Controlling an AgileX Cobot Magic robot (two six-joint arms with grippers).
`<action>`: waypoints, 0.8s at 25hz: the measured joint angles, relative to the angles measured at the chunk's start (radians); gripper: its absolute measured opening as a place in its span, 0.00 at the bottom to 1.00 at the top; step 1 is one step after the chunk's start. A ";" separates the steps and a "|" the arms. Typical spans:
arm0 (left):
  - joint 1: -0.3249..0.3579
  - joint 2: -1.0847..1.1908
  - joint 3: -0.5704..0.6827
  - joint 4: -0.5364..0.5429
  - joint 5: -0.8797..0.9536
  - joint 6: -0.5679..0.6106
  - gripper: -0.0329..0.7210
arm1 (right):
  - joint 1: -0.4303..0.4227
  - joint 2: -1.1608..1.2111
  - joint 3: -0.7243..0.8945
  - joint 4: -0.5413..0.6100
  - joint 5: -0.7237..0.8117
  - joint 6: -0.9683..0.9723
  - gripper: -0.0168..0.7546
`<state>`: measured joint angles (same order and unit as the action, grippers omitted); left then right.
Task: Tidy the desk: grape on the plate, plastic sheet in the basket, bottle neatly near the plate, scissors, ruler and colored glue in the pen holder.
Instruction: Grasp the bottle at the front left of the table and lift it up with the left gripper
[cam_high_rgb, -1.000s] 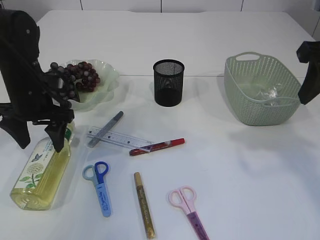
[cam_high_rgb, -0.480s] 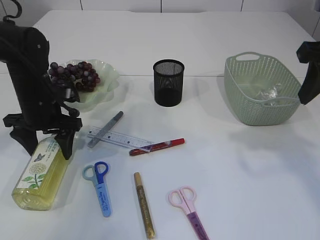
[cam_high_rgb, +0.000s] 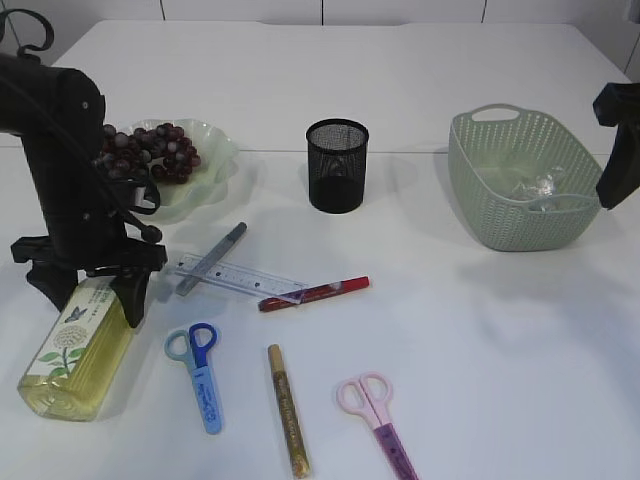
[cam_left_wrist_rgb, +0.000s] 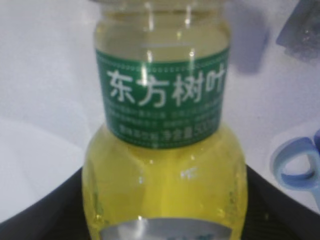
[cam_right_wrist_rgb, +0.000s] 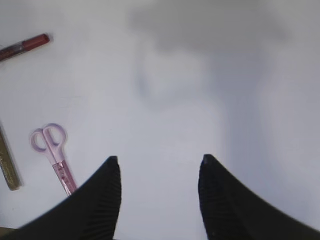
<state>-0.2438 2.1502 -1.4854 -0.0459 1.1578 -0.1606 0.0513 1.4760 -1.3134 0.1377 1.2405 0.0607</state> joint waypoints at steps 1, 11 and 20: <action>0.000 0.000 0.000 0.000 0.000 0.000 0.75 | 0.000 0.000 0.000 0.000 0.000 0.000 0.55; 0.000 0.000 -0.004 -0.002 0.006 0.000 0.61 | 0.000 0.000 0.000 0.000 0.000 0.000 0.55; -0.003 -0.065 0.086 0.029 -0.056 -0.002 0.61 | 0.000 0.000 0.000 0.000 0.000 0.000 0.55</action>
<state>-0.2468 2.0848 -1.3990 -0.0165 1.1018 -0.1623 0.0513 1.4760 -1.3134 0.1377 1.2405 0.0607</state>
